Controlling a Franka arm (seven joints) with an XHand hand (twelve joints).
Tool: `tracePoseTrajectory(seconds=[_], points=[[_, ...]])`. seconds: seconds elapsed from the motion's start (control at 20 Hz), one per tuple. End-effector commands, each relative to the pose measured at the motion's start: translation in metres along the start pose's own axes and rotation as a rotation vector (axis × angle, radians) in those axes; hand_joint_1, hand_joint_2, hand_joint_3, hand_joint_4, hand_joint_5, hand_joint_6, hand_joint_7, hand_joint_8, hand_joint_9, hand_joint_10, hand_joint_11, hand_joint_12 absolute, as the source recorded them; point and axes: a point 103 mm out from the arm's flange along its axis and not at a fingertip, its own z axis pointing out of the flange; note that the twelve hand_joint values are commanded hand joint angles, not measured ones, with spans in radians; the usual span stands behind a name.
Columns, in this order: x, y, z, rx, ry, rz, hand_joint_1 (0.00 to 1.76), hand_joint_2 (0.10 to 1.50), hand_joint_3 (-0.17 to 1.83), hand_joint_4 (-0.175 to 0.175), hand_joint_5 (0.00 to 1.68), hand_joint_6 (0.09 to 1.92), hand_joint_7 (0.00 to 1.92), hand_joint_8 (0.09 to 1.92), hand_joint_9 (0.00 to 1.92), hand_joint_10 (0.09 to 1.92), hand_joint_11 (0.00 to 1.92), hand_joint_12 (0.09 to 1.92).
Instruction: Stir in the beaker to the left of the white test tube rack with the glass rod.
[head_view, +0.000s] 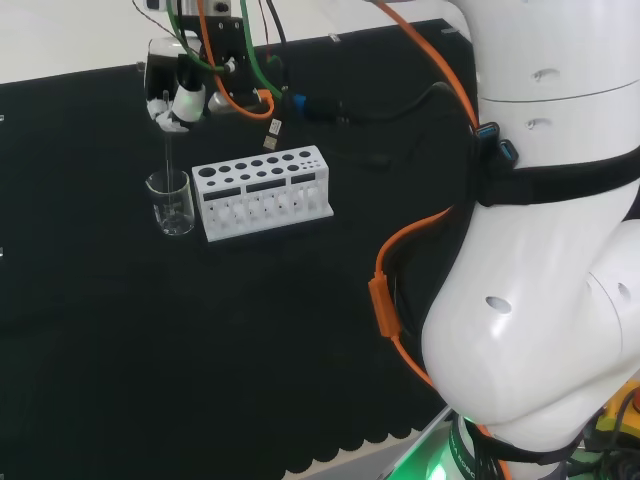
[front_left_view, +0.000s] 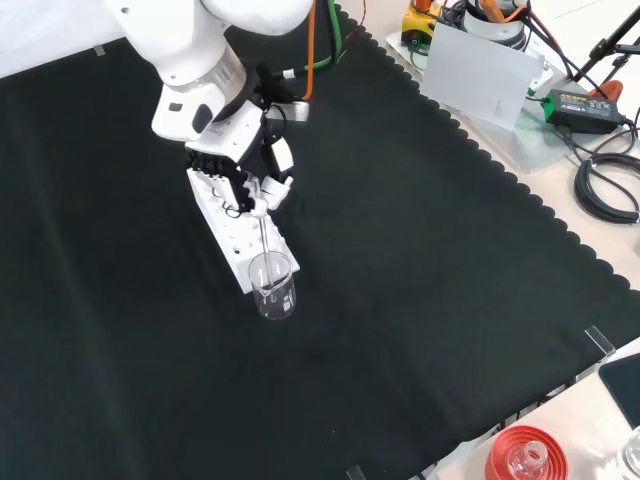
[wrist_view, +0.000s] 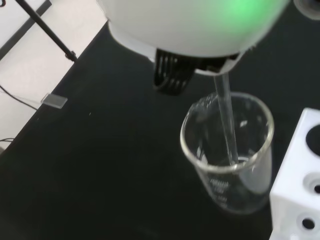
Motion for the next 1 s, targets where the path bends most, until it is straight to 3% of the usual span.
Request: tracePoseTrajectory(seconds=[0.05, 0.6, 0.8, 1.0], points=[[-0.024, 0.0, -0.011, -0.01, -0.02, 0.023, 1.34, 0.42, 1.06, -0.175, 1.26, 0.75, 1.44, 0.76, 1.91, 0.09, 1.7, 0.52], [-0.033, -0.02, -0.013, -0.028, -0.011, 0.014, 1.34, 0.42, 1.06, -0.175, 1.26, 0.75, 1.44, 0.76, 1.91, 0.09, 1.7, 0.52], [-0.011, -0.035, -0.009, -0.016, -0.049, 0.002, 1.34, 0.42, 1.06, -0.175, 1.26, 0.75, 1.44, 0.76, 1.91, 0.09, 1.7, 0.52], [0.008, -0.039, -0.006, 0.008, -0.03, 0.004, 1.34, 0.42, 1.06, -0.175, 1.26, 0.75, 1.44, 0.76, 1.91, 0.09, 1.7, 0.52]])
